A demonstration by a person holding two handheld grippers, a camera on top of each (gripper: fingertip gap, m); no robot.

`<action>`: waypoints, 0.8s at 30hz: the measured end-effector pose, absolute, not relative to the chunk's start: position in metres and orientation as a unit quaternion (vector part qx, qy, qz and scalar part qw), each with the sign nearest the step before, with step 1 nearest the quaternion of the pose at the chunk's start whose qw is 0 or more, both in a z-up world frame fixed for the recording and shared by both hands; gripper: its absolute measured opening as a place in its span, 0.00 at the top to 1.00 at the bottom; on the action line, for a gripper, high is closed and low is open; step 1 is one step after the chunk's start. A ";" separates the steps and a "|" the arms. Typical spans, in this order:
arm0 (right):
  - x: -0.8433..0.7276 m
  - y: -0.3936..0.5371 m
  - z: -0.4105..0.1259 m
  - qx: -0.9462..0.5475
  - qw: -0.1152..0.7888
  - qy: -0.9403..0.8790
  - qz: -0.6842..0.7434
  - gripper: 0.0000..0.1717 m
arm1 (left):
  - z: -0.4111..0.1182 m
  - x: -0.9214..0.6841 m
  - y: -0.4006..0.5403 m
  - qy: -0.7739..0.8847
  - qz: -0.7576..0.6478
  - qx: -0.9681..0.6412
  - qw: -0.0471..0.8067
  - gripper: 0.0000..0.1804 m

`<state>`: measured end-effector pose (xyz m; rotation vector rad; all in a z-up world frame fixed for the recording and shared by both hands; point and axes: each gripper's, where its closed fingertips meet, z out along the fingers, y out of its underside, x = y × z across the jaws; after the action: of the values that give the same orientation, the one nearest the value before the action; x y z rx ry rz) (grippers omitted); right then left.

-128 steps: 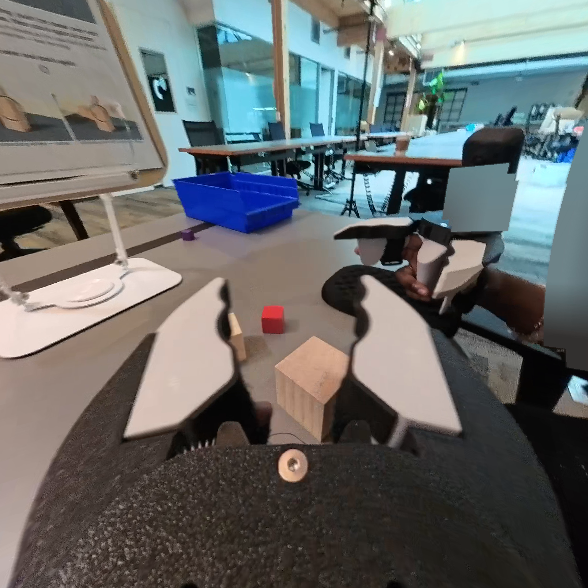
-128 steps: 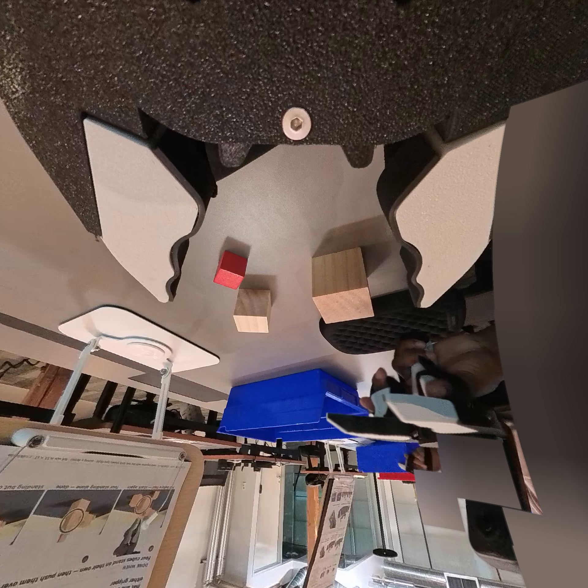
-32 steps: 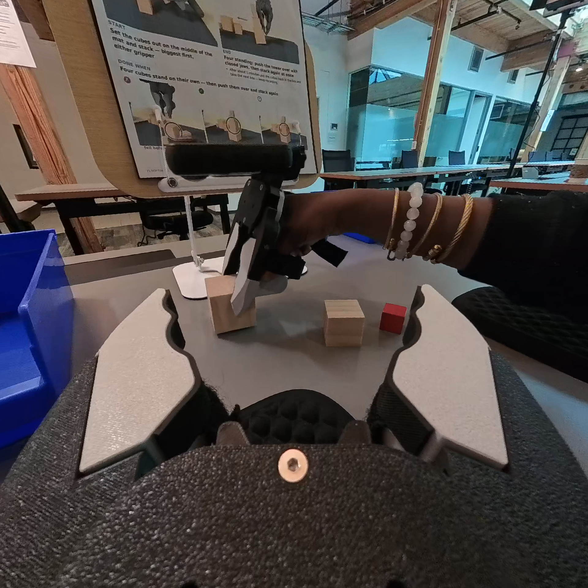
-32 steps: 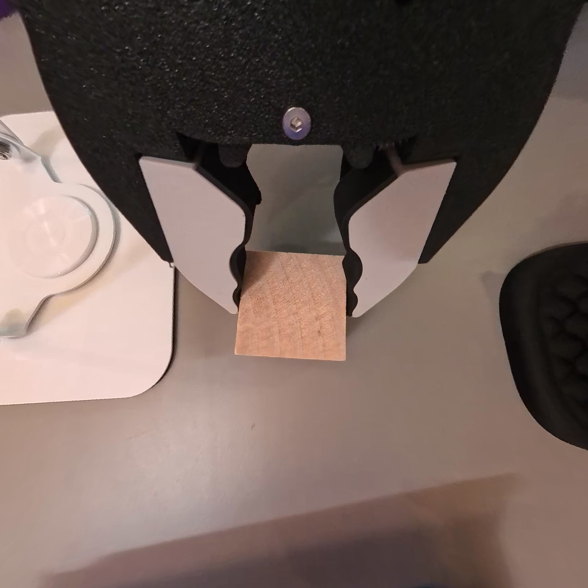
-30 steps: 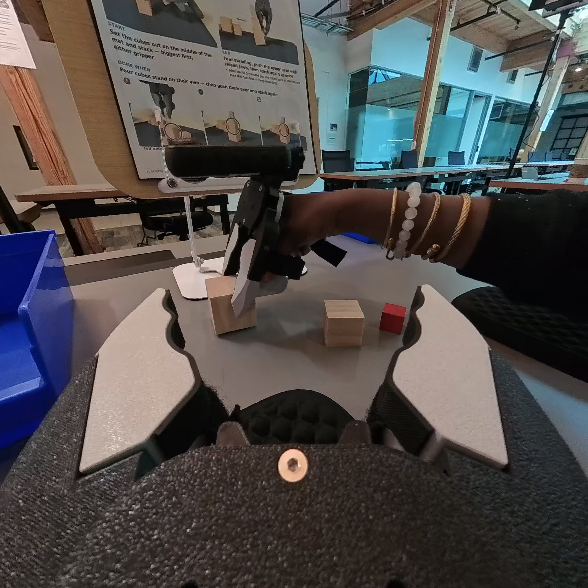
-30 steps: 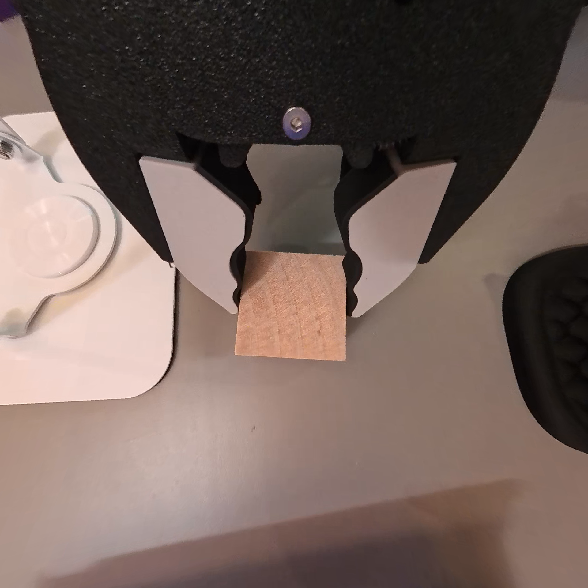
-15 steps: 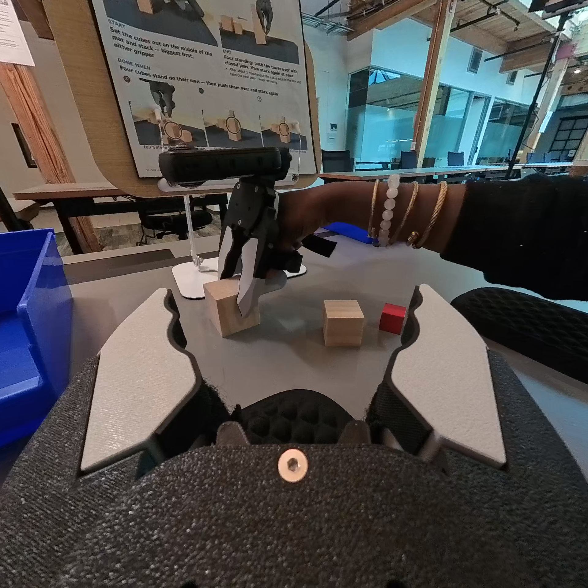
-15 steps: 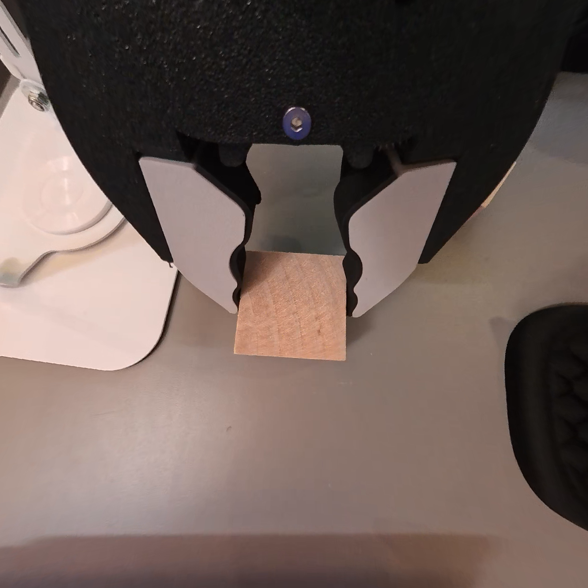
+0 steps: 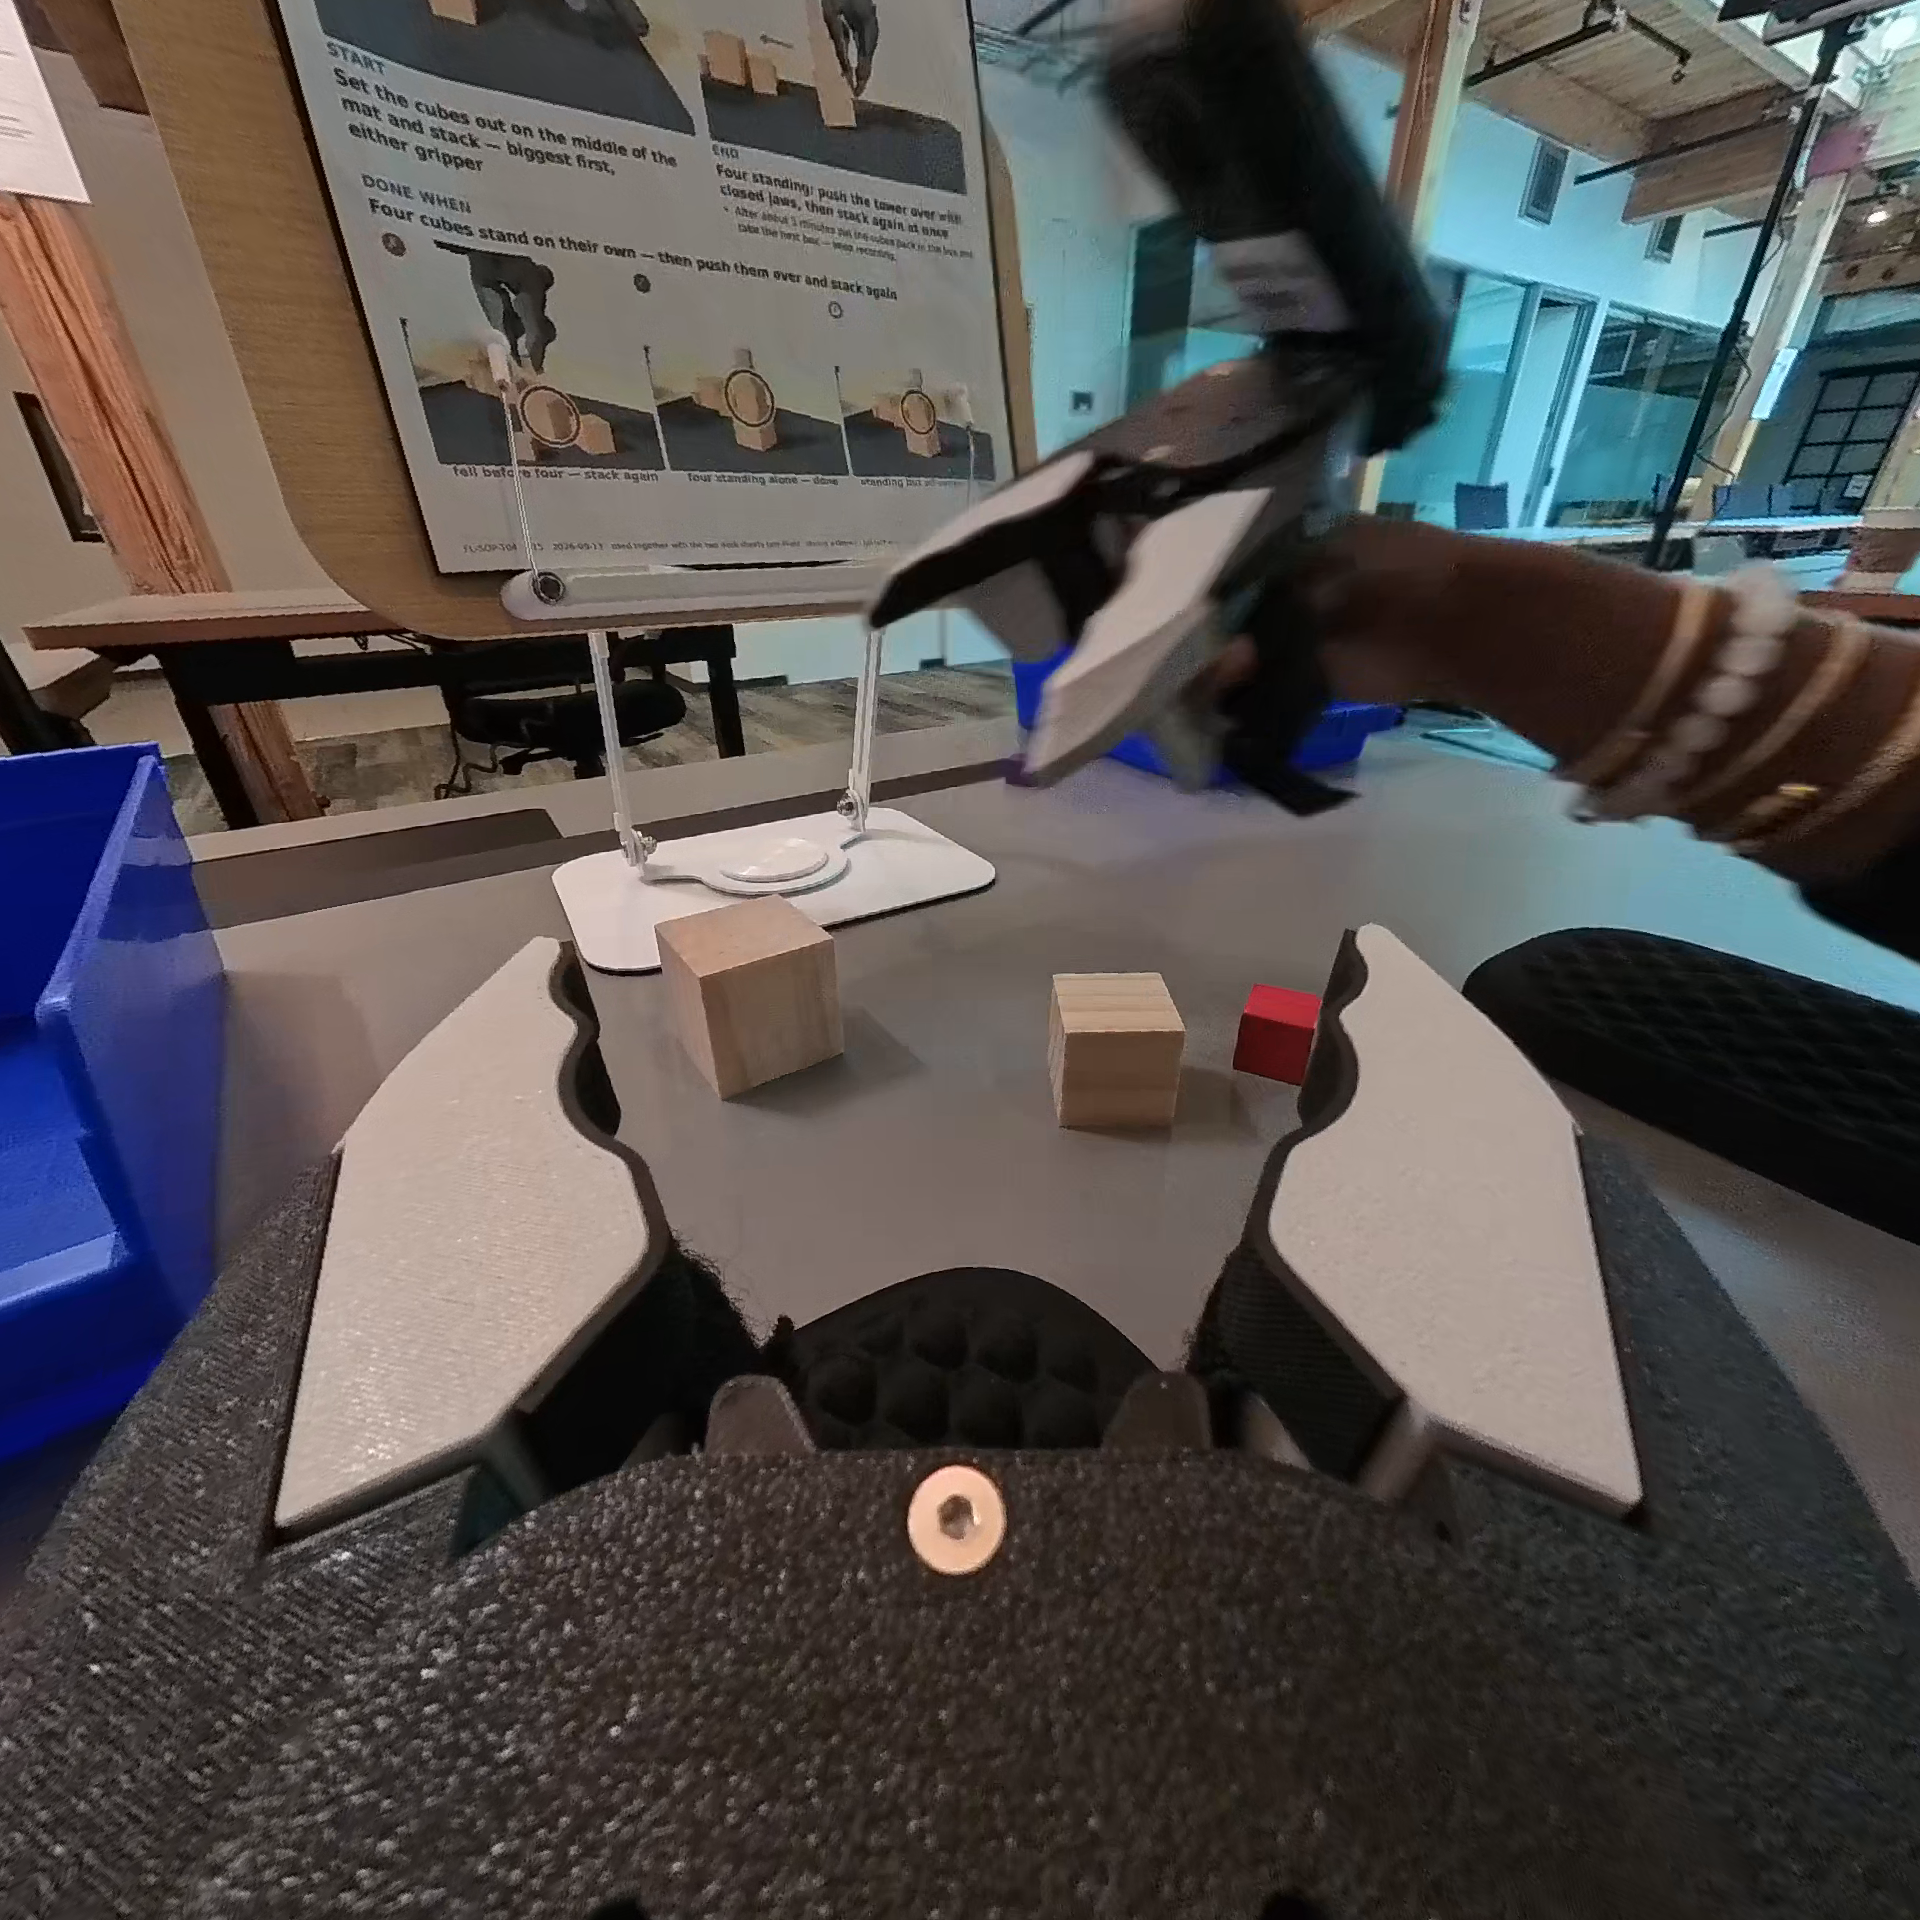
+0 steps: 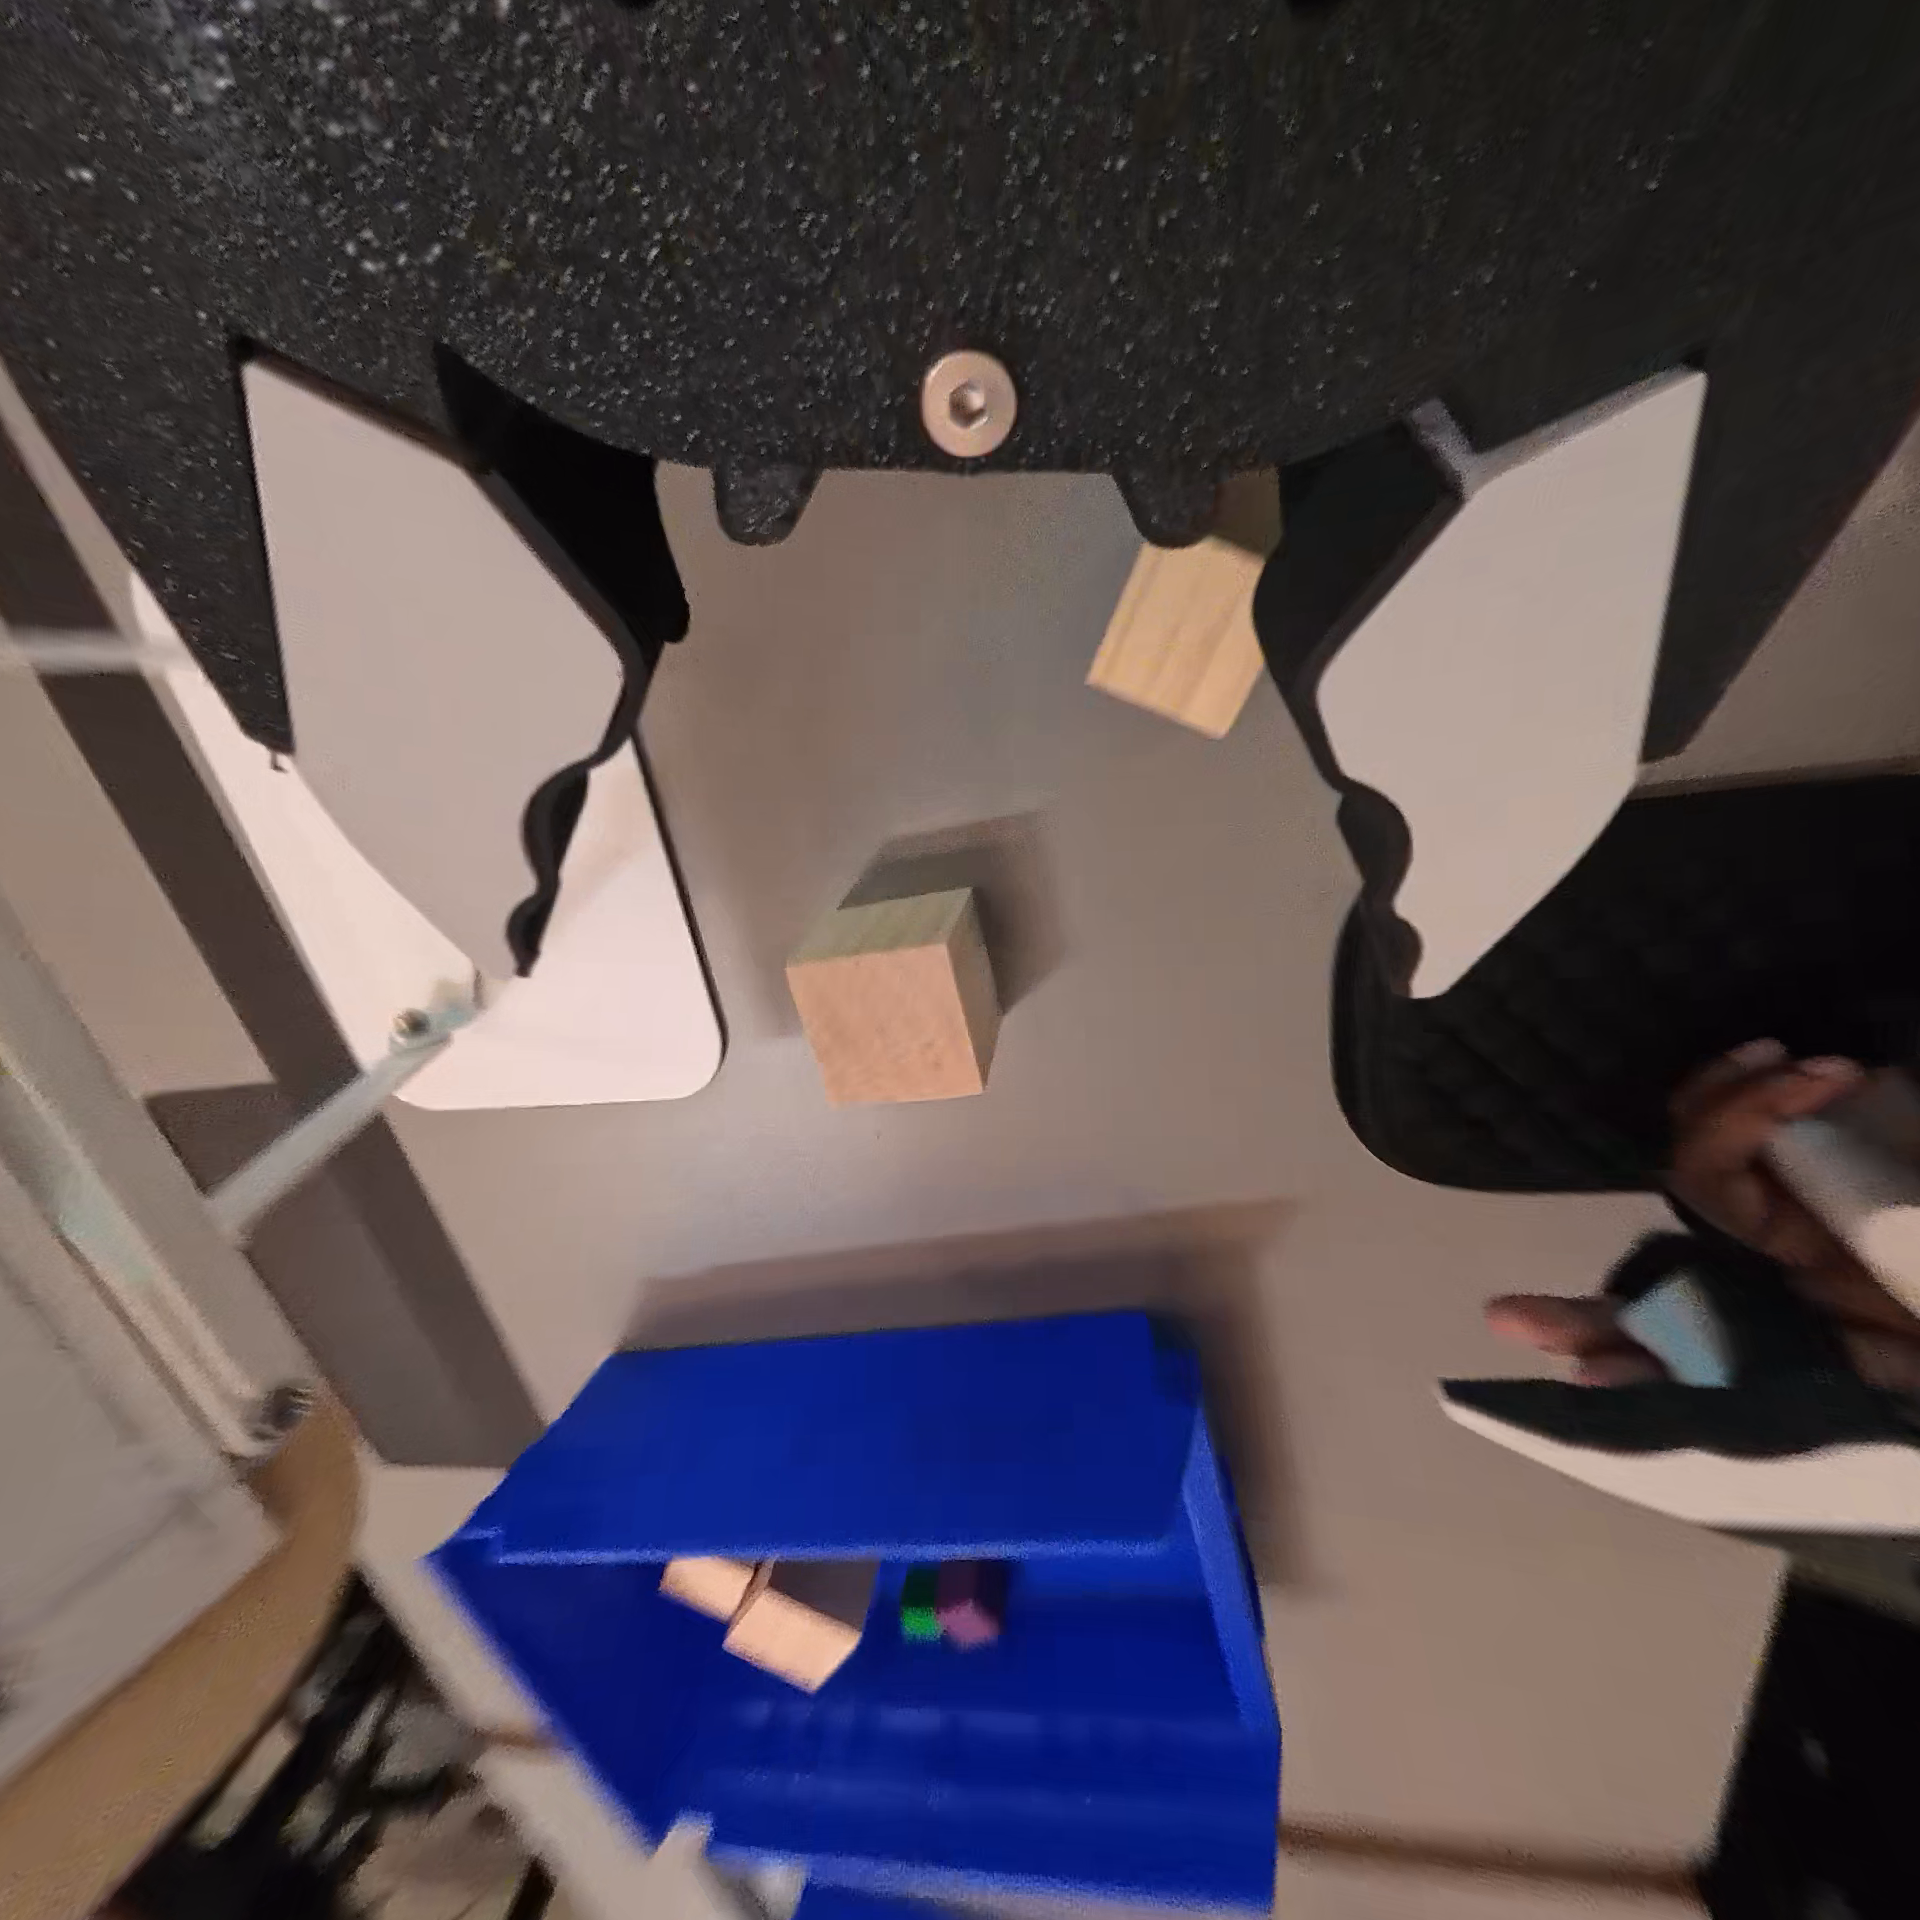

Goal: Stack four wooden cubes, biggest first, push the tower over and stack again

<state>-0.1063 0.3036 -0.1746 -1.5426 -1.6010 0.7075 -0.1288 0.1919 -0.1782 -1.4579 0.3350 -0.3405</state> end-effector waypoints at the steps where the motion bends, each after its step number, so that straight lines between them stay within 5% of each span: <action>1: -0.091 0.297 -0.168 -0.609 0.414 -0.610 0.293 0.16 | -0.178 -0.129 0.191 0.152 -0.152 -0.659 0.721 0.28; 15: 0.054 0.240 -0.210 -0.630 0.554 -0.440 0.320 0.16 | -0.181 -0.116 0.192 0.192 -0.149 -0.674 0.698 0.43; 24: 0.058 0.240 -0.208 -0.620 0.575 -0.429 0.319 0.20 | -0.199 -0.073 0.227 0.329 -0.163 -0.793 0.487 0.65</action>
<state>0.0583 0.2398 -0.2077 -1.4519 -1.0040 0.7461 -0.0733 0.2270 -0.1989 -1.9287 0.8000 -0.3954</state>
